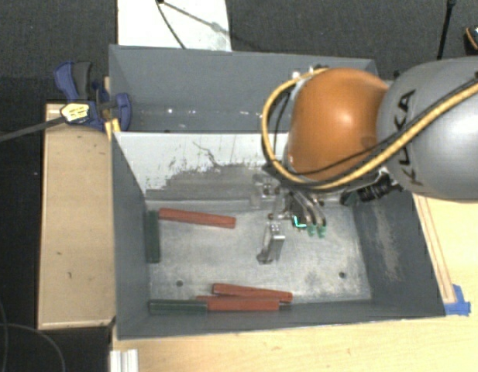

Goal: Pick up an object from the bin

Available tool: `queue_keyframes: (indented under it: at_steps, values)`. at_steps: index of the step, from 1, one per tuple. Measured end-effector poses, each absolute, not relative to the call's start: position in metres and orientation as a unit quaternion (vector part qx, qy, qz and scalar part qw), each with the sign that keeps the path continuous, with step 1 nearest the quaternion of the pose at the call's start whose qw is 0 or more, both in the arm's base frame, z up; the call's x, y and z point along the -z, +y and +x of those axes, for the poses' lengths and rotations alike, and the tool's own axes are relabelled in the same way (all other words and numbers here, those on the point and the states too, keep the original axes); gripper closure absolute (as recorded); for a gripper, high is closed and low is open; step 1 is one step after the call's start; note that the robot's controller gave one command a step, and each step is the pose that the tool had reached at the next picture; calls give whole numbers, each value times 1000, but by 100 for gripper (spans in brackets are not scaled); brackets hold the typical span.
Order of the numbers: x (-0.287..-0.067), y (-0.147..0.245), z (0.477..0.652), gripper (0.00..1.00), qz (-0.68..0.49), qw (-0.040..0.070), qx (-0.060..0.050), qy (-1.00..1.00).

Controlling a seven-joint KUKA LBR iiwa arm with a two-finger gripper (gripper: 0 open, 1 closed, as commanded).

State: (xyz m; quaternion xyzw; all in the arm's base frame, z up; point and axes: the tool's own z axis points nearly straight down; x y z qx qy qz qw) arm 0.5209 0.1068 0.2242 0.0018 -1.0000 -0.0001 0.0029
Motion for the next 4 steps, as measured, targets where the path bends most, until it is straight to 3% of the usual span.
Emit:
queue_keyframes:
  at_steps: [1, 2, 3, 4]
  values:
    - [-66, 158, 589, 0, -49, 1, 1, -999]
    - [-102, 197, 585, 0, 57, -4, 2, -998]
    - [-112, 201, 593, 0, -20, -3, 2, -1000]
    - [-69, 195, 590, 0, -91, 1, 0, -996]
